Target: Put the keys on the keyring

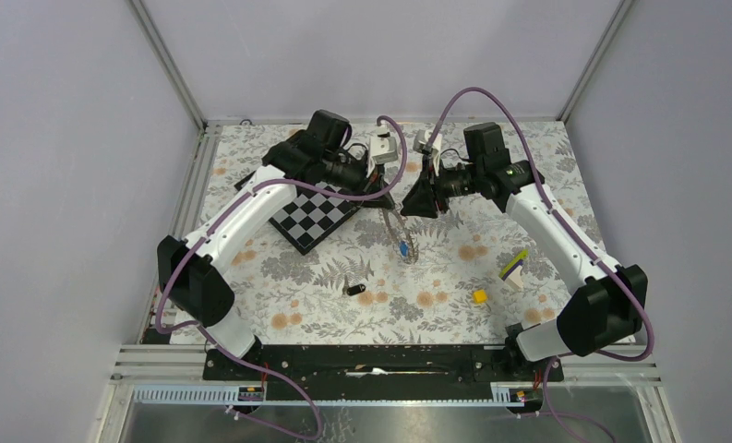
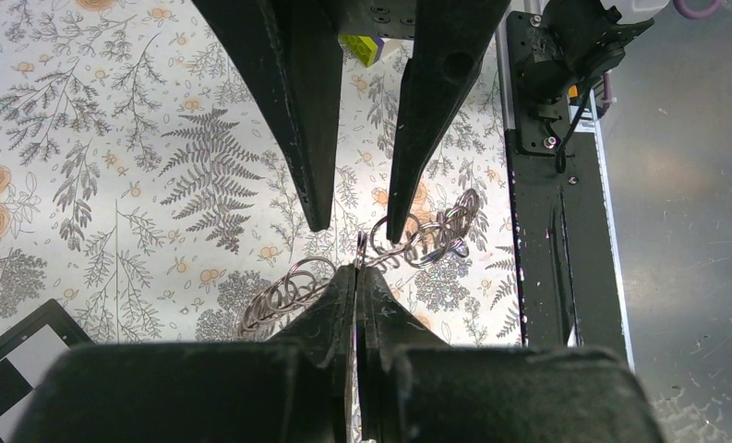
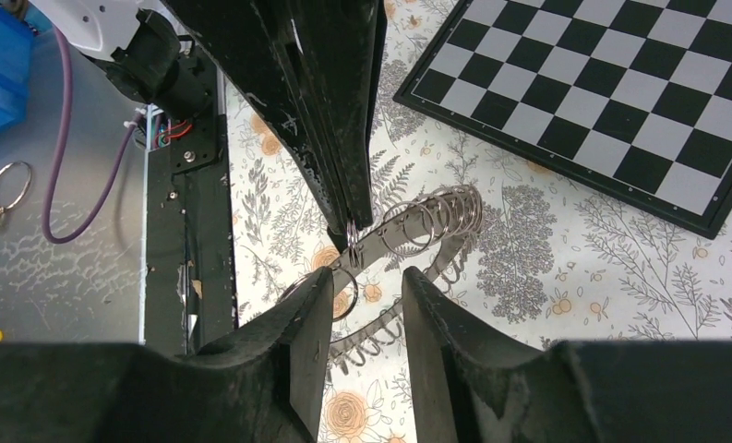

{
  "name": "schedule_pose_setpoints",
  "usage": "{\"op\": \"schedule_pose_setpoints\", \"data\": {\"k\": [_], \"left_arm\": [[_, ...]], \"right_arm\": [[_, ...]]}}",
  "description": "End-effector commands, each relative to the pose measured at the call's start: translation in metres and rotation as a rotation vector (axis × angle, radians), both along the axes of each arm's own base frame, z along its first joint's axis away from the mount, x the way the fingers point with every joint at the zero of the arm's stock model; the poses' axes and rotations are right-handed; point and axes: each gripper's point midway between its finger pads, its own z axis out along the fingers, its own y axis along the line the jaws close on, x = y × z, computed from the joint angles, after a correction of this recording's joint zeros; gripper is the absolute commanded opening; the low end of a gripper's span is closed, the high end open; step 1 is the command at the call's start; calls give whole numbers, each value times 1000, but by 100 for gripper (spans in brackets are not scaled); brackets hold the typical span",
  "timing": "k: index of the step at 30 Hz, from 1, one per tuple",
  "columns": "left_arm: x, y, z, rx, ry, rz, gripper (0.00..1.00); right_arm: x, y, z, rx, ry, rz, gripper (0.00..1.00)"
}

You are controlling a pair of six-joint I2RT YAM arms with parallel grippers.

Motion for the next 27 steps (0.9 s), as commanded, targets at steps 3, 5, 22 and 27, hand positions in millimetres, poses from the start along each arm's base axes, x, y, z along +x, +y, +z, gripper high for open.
{"op": "schedule_pose_setpoints", "data": {"k": [3, 5, 22, 27], "left_arm": [[0, -8, 20, -43, -59, -24, 0], [-1, -9, 19, -43, -52, -28, 0], [-3, -14, 15, -48, -19, -47, 0], [-4, -14, 15, -51, -10, -51, 0]], "right_arm": [[-4, 8, 27, 63, -37, 42, 41], [-4, 9, 26, 62, -33, 43, 41], [-8, 15, 17, 74, 10, 64, 14], [-7, 15, 14, 69, 12, 58, 11]]}}
